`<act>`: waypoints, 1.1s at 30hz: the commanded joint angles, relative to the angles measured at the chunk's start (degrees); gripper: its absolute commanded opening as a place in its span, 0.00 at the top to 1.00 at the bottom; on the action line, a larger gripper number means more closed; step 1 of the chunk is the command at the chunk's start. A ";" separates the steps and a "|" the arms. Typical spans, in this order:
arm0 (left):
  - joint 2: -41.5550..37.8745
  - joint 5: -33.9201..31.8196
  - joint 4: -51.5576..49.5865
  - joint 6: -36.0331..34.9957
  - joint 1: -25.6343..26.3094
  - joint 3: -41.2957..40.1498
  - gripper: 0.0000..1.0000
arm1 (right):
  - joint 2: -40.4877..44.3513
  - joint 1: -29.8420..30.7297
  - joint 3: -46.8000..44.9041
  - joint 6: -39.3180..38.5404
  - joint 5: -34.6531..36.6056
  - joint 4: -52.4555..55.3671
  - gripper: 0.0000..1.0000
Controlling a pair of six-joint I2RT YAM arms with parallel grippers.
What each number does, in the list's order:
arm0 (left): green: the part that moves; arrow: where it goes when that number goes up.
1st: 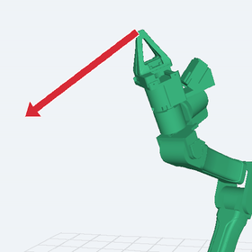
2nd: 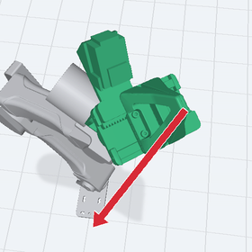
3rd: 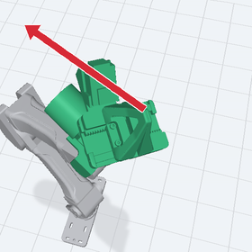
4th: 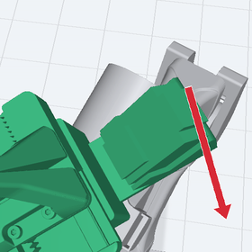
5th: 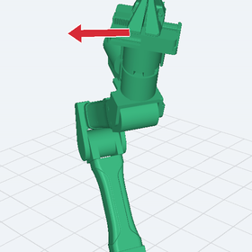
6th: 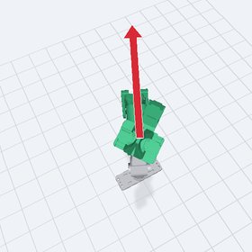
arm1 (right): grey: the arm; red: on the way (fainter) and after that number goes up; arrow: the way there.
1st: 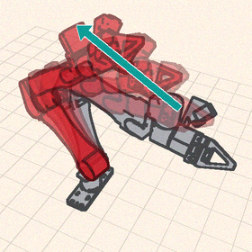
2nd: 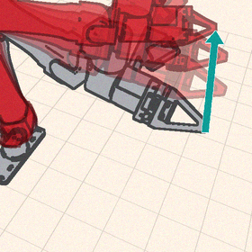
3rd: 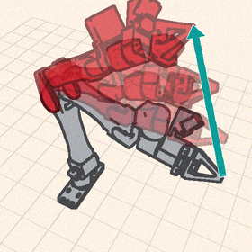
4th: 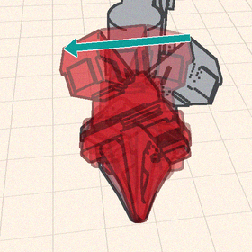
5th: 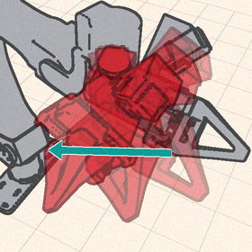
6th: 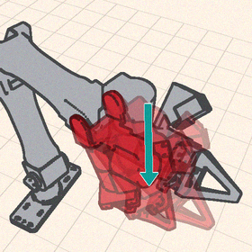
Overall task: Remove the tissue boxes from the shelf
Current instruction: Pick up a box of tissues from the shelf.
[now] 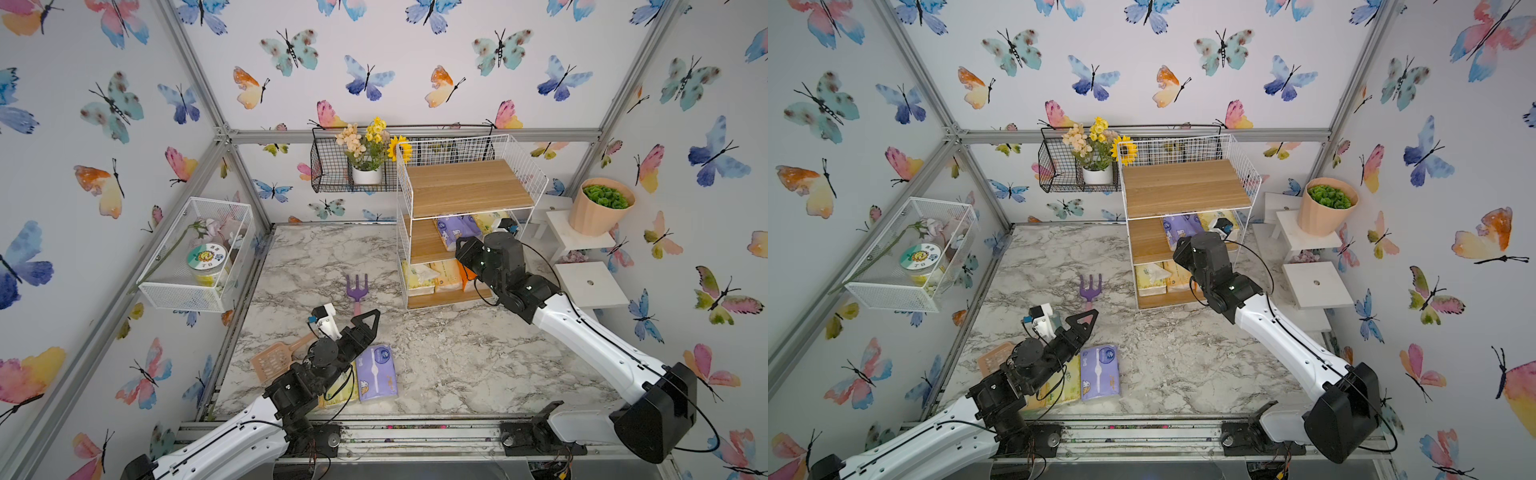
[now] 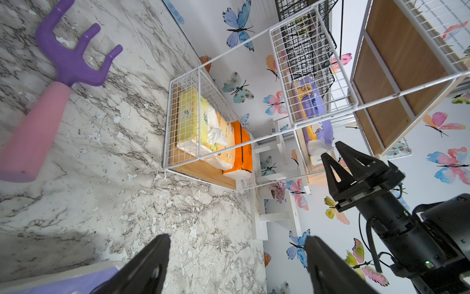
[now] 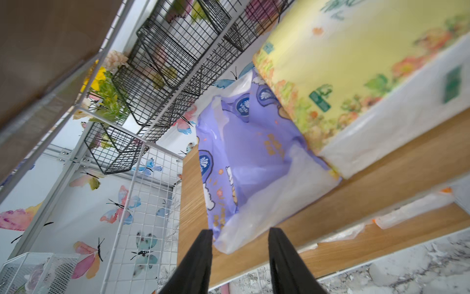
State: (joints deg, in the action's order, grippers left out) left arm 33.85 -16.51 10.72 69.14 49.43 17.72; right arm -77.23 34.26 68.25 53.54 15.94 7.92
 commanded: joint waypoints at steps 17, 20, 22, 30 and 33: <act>2.22 5.35 3.30 0.66 -0.38 1.79 0.06 | 2.04 -1.56 1.10 -0.85 -3.36 1.28 0.99; 5.79 9.98 8.58 2.73 0.08 2.68 0.02 | 4.20 -1.57 -0.11 -0.54 -4.57 2.35 0.99; 8.89 11.44 12.04 3.62 0.93 3.58 0.02 | 5.90 -1.57 -1.36 -0.45 -5.85 2.70 0.99; 22.20 15.65 25.10 8.36 3.22 10.07 0.03 | 11.58 -1.56 -5.59 -1.07 -11.82 4.54 0.99; 28.45 18.05 26.85 9.97 3.63 15.20 0.02 | 13.78 -1.52 -7.01 -1.37 -13.21 5.04 0.99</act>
State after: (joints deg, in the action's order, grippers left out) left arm 58.37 -3.18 30.85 76.47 52.64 28.88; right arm -65.49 32.97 62.24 53.23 6.00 11.79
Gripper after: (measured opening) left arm 0.979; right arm 0.041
